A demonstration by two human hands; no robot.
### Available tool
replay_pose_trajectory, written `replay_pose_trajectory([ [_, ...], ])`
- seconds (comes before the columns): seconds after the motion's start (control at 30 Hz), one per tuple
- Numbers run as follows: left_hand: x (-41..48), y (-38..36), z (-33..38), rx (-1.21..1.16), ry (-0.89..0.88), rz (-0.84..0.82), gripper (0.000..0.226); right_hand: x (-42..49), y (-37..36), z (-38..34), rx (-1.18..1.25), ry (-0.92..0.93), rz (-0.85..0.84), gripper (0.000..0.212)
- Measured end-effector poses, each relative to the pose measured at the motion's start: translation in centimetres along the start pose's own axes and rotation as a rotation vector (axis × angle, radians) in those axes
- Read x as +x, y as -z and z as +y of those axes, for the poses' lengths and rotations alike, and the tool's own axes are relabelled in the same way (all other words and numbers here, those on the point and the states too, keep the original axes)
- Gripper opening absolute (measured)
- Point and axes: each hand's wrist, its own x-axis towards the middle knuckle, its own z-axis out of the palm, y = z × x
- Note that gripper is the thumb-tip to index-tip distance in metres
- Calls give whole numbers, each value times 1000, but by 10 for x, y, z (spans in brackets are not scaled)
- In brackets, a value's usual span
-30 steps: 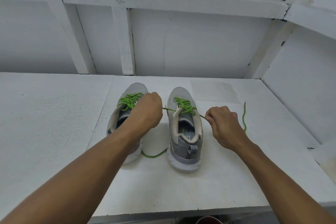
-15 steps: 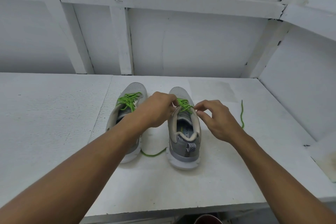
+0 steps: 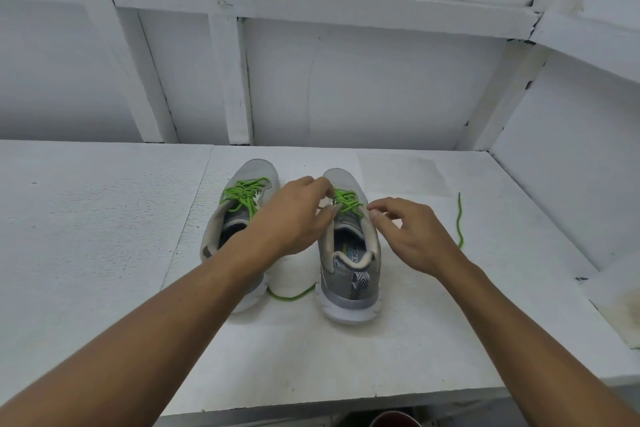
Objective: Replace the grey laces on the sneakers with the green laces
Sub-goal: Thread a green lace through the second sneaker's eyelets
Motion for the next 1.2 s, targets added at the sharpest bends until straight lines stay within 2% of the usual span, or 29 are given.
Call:
replay_pose_trajectory([
  [0.1, -4, -12, 5, -45, 57, -1, 32, -1, -5, -6, 52, -18, -13, 27],
  [0.2, -6, -22, 7, -74, 96, 82, 27, -1, -10, -8, 70, -4, 24, 24],
  [0.33, -9, -26, 11, -70, 9, 131, 25, -2, -10, -6, 93, -14, 20, 22],
  [0.47, 7, -17, 18, 200, -122, -57, 33, -3, -10, -6, 100, -34, 14, 22],
  [0.53, 17, -14, 21, 369, -176, -59, 39, -5, -11, -6, 110, -45, 17, 23],
  [0.63, 24, -19, 25, 532, -278, -28, 35, -8, -14, -6, 126, -54, 30, 24],
  [0.7, 22, -26, 21, 482, -338, 16, 30, -9, -16, -5, 137, -62, 54, 23],
  [0.8, 20, -35, 9, 222, -402, 169, 14, -13, -21, -2, 134, -69, 99, 25],
  [0.9, 16, -41, 2, 145, -389, 255, 5, -15, -25, -5, 60, -73, 128, 29],
  [1.03, 14, -46, 5, 49, -277, 337, 25, -19, -25, -9, 40, -95, 116, 32],
  [1.2, 14, -43, 8, 59, -256, 278, 37, -18, -13, -11, 104, -67, 9, 36],
])
